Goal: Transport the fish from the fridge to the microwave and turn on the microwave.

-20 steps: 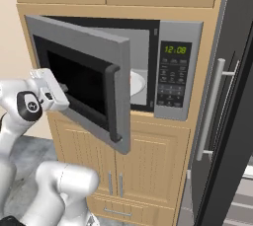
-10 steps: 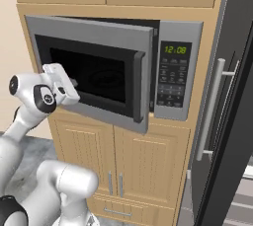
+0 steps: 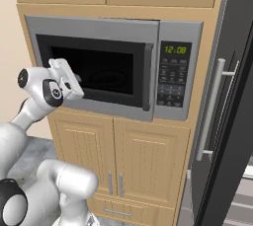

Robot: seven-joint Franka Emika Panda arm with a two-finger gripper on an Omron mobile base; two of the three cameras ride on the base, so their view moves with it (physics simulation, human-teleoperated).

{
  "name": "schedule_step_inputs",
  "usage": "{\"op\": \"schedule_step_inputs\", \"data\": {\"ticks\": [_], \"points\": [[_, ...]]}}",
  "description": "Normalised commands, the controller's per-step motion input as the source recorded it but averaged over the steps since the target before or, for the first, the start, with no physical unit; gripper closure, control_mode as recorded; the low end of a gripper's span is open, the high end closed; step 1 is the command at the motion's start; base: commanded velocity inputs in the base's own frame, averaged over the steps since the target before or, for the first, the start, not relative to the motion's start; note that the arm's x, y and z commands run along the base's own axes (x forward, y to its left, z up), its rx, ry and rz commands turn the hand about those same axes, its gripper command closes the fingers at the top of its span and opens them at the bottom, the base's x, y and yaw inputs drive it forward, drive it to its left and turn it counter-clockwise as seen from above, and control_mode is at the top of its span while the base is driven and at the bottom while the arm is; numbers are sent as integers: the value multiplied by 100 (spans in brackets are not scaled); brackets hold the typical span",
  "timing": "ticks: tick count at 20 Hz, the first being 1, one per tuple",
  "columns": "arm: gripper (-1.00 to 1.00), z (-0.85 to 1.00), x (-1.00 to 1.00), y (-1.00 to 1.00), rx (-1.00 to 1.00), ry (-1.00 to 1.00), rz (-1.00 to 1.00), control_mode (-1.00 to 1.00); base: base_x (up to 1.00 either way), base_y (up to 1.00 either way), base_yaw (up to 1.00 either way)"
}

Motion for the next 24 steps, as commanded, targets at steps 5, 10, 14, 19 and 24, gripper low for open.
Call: {"op": "schedule_step_inputs", "data": {"ticks": [5,10,14,19,24], "points": [[100,0,17,0,2,-2,4,-100,0,0,0],[100,0,21,-4,0,-9,8,-100,0,0,0],[100,0,21,-7,0,-7,9,-100,0,0,0],[100,6,18,-8,3,-2,8,-100,0,0,0],[100,35,16,-9,11,0,6,-100,0,0,0]]}}
